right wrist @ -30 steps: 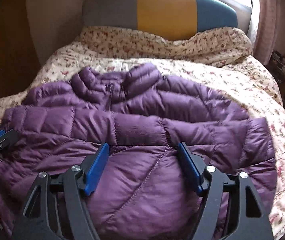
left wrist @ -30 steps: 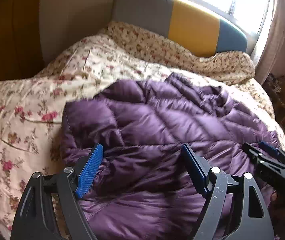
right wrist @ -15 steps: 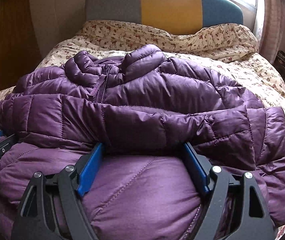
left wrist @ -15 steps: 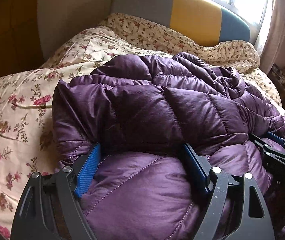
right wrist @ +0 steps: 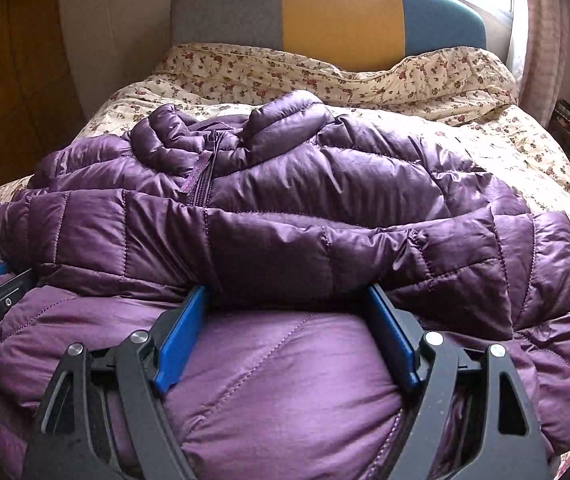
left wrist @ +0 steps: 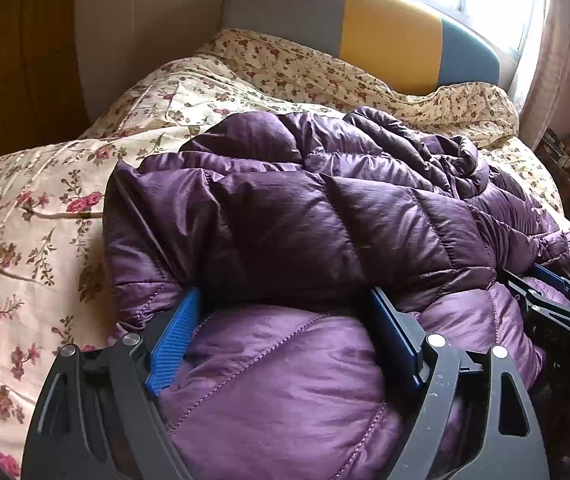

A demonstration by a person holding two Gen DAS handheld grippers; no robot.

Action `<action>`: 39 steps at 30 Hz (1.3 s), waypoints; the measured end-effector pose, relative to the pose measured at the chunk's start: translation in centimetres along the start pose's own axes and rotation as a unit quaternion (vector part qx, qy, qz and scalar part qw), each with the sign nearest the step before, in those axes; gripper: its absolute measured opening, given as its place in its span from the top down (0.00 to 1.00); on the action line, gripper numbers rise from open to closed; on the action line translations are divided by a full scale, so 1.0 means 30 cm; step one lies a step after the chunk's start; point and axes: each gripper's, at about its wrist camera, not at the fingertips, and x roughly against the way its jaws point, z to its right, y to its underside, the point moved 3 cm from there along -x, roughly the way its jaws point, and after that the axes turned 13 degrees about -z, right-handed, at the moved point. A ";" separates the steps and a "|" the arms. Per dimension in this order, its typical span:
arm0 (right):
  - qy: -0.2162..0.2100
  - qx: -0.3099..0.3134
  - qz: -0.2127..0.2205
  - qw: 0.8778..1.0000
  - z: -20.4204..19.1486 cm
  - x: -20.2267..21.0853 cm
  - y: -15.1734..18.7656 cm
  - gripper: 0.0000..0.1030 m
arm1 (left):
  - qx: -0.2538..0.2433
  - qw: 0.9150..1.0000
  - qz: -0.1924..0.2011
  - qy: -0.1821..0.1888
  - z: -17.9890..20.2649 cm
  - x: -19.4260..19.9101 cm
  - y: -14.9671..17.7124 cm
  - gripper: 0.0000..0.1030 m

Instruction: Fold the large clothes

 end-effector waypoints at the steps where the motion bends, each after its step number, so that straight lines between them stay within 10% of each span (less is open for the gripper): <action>1: 0.000 0.000 0.000 1.000 0.000 0.000 0.000 0.23 | 0.000 1.000 0.000 0.000 0.000 0.001 0.000 0.19; 15: -0.029 0.004 -0.025 0.999 0.020 0.175 0.019 0.02 | 0.040 0.998 -0.005 0.053 -0.059 0.164 0.065 0.17; 31: -0.032 -0.006 -0.144 0.989 0.424 0.473 0.718 0.04 | 0.063 0.991 -0.044 0.111 -0.230 0.492 0.681 0.22; 39: -0.080 0.005 -0.189 0.979 0.451 0.555 0.982 0.32 | 0.039 0.984 -0.067 0.160 -0.155 0.571 0.921 0.35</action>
